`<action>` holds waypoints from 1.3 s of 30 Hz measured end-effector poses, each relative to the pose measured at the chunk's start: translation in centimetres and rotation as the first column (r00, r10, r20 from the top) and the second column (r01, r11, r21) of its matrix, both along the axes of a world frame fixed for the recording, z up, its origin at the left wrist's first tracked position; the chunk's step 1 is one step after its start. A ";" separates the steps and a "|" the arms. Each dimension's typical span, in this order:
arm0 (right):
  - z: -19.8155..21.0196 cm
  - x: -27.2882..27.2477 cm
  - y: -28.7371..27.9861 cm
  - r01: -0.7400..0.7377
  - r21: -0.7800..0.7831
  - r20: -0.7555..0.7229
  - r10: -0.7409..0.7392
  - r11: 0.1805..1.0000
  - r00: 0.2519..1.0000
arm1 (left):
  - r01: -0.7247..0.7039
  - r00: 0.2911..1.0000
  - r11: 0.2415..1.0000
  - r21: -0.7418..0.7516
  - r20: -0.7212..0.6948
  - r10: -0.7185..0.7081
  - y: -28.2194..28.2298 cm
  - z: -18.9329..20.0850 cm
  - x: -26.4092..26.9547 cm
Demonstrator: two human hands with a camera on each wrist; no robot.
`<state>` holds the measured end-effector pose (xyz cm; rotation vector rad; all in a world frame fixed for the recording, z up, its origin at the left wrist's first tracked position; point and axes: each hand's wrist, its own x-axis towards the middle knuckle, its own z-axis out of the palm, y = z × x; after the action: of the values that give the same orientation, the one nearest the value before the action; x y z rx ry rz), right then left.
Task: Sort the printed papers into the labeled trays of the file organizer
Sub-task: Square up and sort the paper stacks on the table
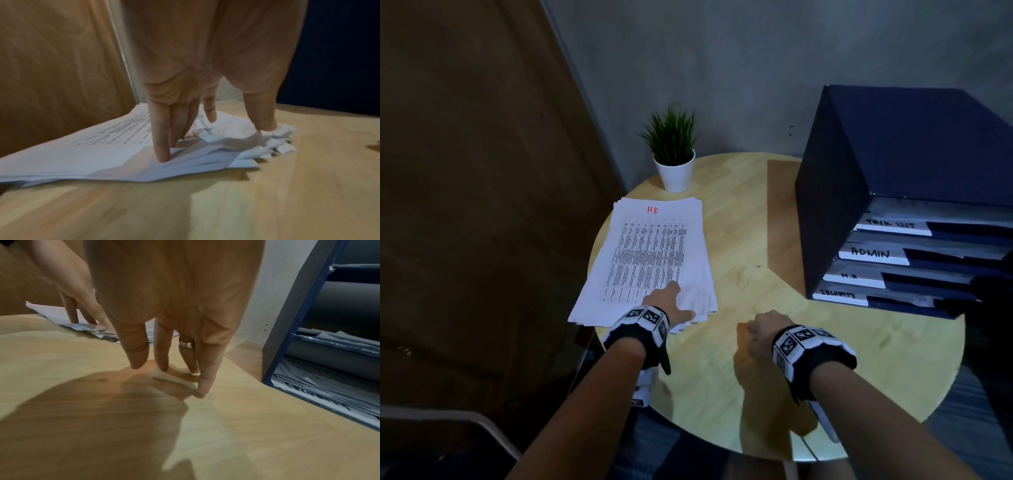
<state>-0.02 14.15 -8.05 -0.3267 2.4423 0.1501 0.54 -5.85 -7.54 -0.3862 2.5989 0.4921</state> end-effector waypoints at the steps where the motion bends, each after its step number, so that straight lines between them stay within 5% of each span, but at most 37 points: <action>1: 0.1 0.0 0.0 0.007 0.000 0.000 -0.007 1.000 1.000 | -0.010 1.000 1.000 0.009 -0.004 0.010 -0.2 0.1 0.1; 10: -0.1 0.4 0.3 -0.041 -0.029 0.013 0.041 0.999 0.999 | 0.083 0.995 0.989 -0.123 0.060 -0.076 1.4 -0.3 0.8; 15: 0.5 0.9 0.8 0.027 -0.104 -0.013 -0.029 0.994 0.999 | 0.108 0.994 0.994 0.024 0.022 -0.109 3.1 -0.6 1.5; 18: 1.4 1.7 1.0 0.199 -0.181 0.026 -0.198 0.963 0.980 | 0.207 0.978 0.971 0.123 0.000 -0.208 5.8 -0.1 3.0; 20: 1.8 1.5 1.2 0.366 -0.286 0.100 -0.352 0.886 0.931 | 0.284 0.959 0.938 0.199 -0.038 -0.282 7.8 0.4 4.0; 25: 2.2 1.0 2.3 0.667 -0.592 0.362 -0.590 0.453 0.722 | 0.490 0.872 0.828 0.275 -0.147 -0.467 11.3 1.4 6.9; 29: 0.7 1.5 4.1 0.676 -0.642 0.346 -0.649 0.363 0.677 | 0.518 0.852 0.767 0.379 -0.146 -0.503 11.5 1.4 7.9; 34: -0.9 1.9 5.2 0.669 -0.593 0.277 -0.667 0.448 0.692 | 0.309 0.948 0.793 0.525 -0.102 -0.302 9.2 0.8 7.3; 39: -1.7 3.0 6.0 0.678 -0.536 0.210 -0.699 0.503 0.684 | -0.098 0.967 0.955 0.281 -0.200 0.158 4.1 -1.1 4.2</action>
<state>3.03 20.19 -9.79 0.4456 2.3946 -0.9795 4.74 -1.78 -8.63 -0.4301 2.6756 0.9727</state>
